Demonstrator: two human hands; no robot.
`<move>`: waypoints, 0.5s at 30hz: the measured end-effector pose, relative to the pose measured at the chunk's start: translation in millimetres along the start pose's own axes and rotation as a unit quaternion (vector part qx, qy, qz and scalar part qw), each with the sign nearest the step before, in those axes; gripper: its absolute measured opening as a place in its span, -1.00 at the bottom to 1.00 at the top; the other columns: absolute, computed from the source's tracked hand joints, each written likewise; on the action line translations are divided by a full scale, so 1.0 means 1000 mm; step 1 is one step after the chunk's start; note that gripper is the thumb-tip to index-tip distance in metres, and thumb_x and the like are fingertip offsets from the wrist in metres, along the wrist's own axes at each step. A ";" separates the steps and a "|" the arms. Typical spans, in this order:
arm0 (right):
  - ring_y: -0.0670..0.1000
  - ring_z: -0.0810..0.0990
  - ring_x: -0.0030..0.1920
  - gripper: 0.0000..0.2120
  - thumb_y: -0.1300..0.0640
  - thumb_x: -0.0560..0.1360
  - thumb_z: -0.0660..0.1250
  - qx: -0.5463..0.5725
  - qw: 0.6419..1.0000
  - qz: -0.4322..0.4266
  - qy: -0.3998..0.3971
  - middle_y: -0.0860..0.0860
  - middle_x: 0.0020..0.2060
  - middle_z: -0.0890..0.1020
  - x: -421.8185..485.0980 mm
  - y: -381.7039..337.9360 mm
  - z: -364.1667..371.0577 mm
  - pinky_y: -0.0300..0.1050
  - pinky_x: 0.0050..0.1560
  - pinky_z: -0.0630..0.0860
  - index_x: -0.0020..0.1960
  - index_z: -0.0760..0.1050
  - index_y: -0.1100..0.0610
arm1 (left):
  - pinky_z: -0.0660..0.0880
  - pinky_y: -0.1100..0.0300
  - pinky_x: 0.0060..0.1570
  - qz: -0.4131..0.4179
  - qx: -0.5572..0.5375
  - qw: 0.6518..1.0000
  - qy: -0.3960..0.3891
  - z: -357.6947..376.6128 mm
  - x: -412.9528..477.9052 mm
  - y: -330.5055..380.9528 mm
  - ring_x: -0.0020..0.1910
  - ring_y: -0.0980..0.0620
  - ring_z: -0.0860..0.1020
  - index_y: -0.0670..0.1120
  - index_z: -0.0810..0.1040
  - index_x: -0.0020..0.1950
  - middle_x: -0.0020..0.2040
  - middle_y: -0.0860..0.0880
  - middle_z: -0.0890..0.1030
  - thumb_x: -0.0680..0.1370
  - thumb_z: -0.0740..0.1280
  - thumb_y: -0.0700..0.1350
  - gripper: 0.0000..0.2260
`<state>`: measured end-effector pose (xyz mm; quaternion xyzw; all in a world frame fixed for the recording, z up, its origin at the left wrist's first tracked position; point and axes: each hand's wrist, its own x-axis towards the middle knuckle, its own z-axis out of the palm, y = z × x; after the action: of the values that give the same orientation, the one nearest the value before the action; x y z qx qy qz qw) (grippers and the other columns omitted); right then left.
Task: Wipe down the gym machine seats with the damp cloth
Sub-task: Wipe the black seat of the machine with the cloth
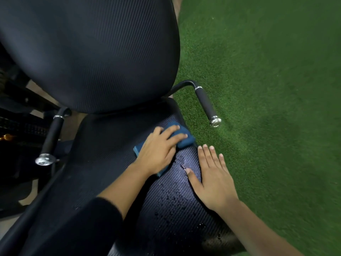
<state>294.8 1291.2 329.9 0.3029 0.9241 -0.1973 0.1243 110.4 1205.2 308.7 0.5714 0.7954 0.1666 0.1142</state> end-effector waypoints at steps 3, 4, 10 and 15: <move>-0.02 -0.25 0.52 -0.20 -0.32 0.45 -0.34 -0.001 1.000 -0.001 0.010 0.02 0.55 -0.12 0.000 0.000 0.000 -0.07 0.47 -0.33 0.55 -0.18 0.13 | 0.46 -0.05 -0.06 -0.096 0.041 0.994 0.023 0.009 0.040 -0.003 0.03 -0.18 0.39 0.07 0.47 0.33 0.37 -0.04 0.42 0.53 0.06 0.00 -0.59; -0.02 -0.24 0.52 -0.20 -0.32 0.46 -0.33 -0.002 1.000 -0.001 0.013 0.02 0.55 -0.11 0.000 0.000 0.000 -0.08 0.46 -0.34 0.55 -0.17 0.13 | 0.44 -0.06 -0.01 -0.126 0.056 0.990 0.019 0.012 0.050 -0.001 0.06 -0.19 0.38 0.08 0.46 0.34 0.39 -0.04 0.40 0.54 0.08 -0.01 -0.60; -0.05 -0.25 0.52 -0.22 -0.26 0.44 -0.38 -0.007 1.000 0.000 0.016 0.02 0.55 -0.11 -0.003 0.000 0.000 -0.10 0.45 -0.36 0.55 -0.15 0.14 | 0.42 0.00 -0.06 -0.086 0.030 0.994 0.051 0.008 0.005 0.024 0.06 -0.17 0.40 0.06 0.49 0.31 0.37 -0.03 0.43 0.53 0.13 -0.06 -0.63; -0.05 -0.24 0.51 -0.23 -0.23 0.45 -0.37 -0.004 1.000 -0.013 0.017 0.03 0.54 -0.10 0.004 -0.010 -0.002 -0.09 0.47 -0.32 0.55 -0.16 0.15 | 0.44 -0.02 -0.06 -0.147 0.039 0.987 0.047 -0.009 -0.051 -0.001 0.07 -0.17 0.41 0.06 0.45 0.34 0.39 -0.04 0.41 0.50 0.07 -0.02 -0.57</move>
<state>285.3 1286.7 332.8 0.2939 0.9306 -0.1898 0.1072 122.7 1155.6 316.4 0.4439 0.8812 0.1429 0.0778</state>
